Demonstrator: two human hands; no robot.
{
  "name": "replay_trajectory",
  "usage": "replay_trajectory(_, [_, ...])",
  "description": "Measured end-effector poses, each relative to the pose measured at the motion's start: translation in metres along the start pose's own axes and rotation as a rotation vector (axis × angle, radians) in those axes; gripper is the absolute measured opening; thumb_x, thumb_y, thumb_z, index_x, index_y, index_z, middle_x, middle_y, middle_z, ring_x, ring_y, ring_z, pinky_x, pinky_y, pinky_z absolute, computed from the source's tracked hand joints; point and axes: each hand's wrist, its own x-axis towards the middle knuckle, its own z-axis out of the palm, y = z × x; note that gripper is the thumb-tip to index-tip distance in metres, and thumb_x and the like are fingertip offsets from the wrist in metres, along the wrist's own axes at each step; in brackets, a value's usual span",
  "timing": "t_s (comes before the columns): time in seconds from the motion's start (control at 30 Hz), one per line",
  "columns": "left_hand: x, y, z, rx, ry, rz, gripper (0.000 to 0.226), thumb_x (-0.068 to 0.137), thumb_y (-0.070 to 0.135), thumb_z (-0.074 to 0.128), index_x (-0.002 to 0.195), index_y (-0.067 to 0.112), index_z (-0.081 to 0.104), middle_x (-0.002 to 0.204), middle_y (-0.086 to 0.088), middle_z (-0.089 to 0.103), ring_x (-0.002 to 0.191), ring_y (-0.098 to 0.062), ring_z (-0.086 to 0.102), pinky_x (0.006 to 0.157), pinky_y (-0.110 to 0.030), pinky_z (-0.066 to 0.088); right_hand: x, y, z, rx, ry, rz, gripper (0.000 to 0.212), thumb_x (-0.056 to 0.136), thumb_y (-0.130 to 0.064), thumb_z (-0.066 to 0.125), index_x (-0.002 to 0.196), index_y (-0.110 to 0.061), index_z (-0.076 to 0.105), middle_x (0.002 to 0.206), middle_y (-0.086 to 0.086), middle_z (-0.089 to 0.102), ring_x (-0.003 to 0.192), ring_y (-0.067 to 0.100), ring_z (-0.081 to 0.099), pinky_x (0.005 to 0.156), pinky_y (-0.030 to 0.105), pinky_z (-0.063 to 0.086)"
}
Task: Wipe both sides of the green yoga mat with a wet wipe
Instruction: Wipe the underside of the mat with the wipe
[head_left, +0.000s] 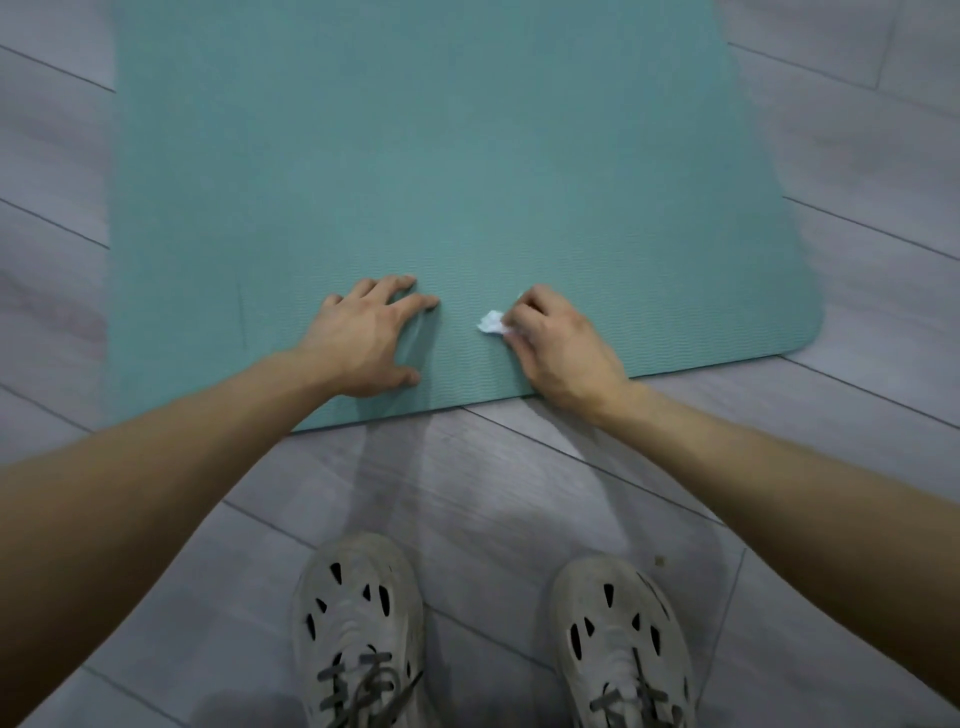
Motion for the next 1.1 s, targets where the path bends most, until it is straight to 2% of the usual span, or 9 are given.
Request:
replay_trajectory(0.17, [0.001,0.001,0.001,0.000,0.008,0.000,0.101,0.077,0.062,0.082,0.159,0.045,0.027,0.169,0.005,0.022,0.150,-0.027,0.030,0.113,-0.054,0.039,-0.008,-0.007,0.005,0.014,-0.208,-0.326,0.017,0.103,-0.019,0.055,0.116,-0.013,0.066,0.117,0.006,0.054,0.105,0.026,0.054,0.084,0.040,0.052])
replay_trajectory(0.3, [0.000,0.002,0.001,0.003,-0.004,-0.002,0.101,0.078,0.061,0.082,0.160,0.044,0.026,0.170,0.004,0.021,0.151,-0.028,0.030,0.114,-0.055,0.039,0.054,0.069,-0.037,-0.201,0.062,0.210,0.022,0.106,-0.025,0.051,0.116,-0.013,0.067,0.119,0.012,0.053,0.104,0.035,0.058,0.082,0.037,0.045])
replay_trajectory(0.37, [0.000,0.003,0.001,0.004,-0.005,-0.004,0.101,0.078,0.060,0.082,0.161,0.044,0.026,0.170,0.004,0.020,0.151,-0.028,0.029,0.114,-0.056,0.039,0.061,0.086,-0.047,-0.141,0.138,0.320,0.027,0.105,-0.035,0.058,0.113,-0.016,0.075,0.111,0.013,0.057,0.099,0.038,0.061,0.086,0.039,0.049])
replay_trajectory(0.47, [0.002,0.002,0.001,-0.002,-0.008,-0.001,0.102,0.077,0.061,0.083,0.159,0.045,0.026,0.170,0.004,0.021,0.150,-0.027,0.030,0.114,-0.056,0.039,0.029,0.031,-0.014,-0.050,0.013,-0.001,0.026,0.105,-0.034,0.060,0.110,-0.015,0.077,0.107,0.010,0.063,0.102,0.034,0.064,0.090,0.038,0.052])
replay_trajectory(0.63, [0.002,0.003,0.001,0.012,-0.009,-0.006,0.102,0.076,0.061,0.083,0.159,0.045,0.026,0.169,0.005,0.021,0.150,-0.027,0.030,0.113,-0.056,0.041,-0.024,-0.041,0.018,-0.005,-0.266,-0.422,0.042,0.109,-0.029,0.031,0.126,-0.007,0.063,0.116,0.012,0.055,0.108,0.030,0.054,0.084,0.042,0.050])
replay_trajectory(0.73, [0.001,0.002,0.001,0.000,-0.026,-0.007,0.102,0.078,0.061,0.082,0.161,0.044,0.024,0.171,0.004,0.019,0.151,-0.028,0.030,0.115,-0.055,0.039,0.013,0.014,-0.005,-0.150,-0.170,-0.266,0.034,0.103,-0.013,0.041,0.126,-0.007,0.065,0.125,0.015,0.055,0.113,0.034,0.054,0.086,0.036,0.043])
replay_trajectory(0.83, [0.000,0.003,0.000,0.004,-0.037,-0.012,0.102,0.078,0.060,0.082,0.161,0.044,0.024,0.171,0.003,0.018,0.151,-0.028,0.030,0.116,-0.055,0.039,0.047,0.083,-0.045,-0.220,0.045,0.088,0.039,0.099,-0.029,0.040,0.109,-0.009,0.072,0.115,0.014,0.060,0.107,0.037,0.059,0.091,0.044,0.054])
replay_trajectory(0.93, [0.002,0.008,-0.002,0.007,-0.047,-0.021,0.100,0.077,0.058,0.081,0.160,0.041,0.027,0.169,0.001,0.022,0.150,-0.029,0.032,0.115,-0.054,0.042,0.038,0.083,-0.042,-0.140,0.135,0.202,0.027,0.095,-0.024,0.051,0.099,-0.013,0.076,0.108,0.007,0.063,0.103,0.029,0.060,0.089,0.046,0.055])
replay_trajectory(1.1, [0.002,0.019,0.000,0.019,-0.030,-0.047,0.098,0.067,0.054,0.075,0.154,0.036,0.034,0.163,-0.003,0.031,0.144,-0.032,0.038,0.109,-0.053,0.048,-0.030,-0.008,0.014,0.054,-0.183,-0.371,0.017,0.097,-0.016,0.056,0.100,-0.014,0.073,0.111,0.005,0.062,0.104,0.026,0.054,0.081,0.041,0.056])
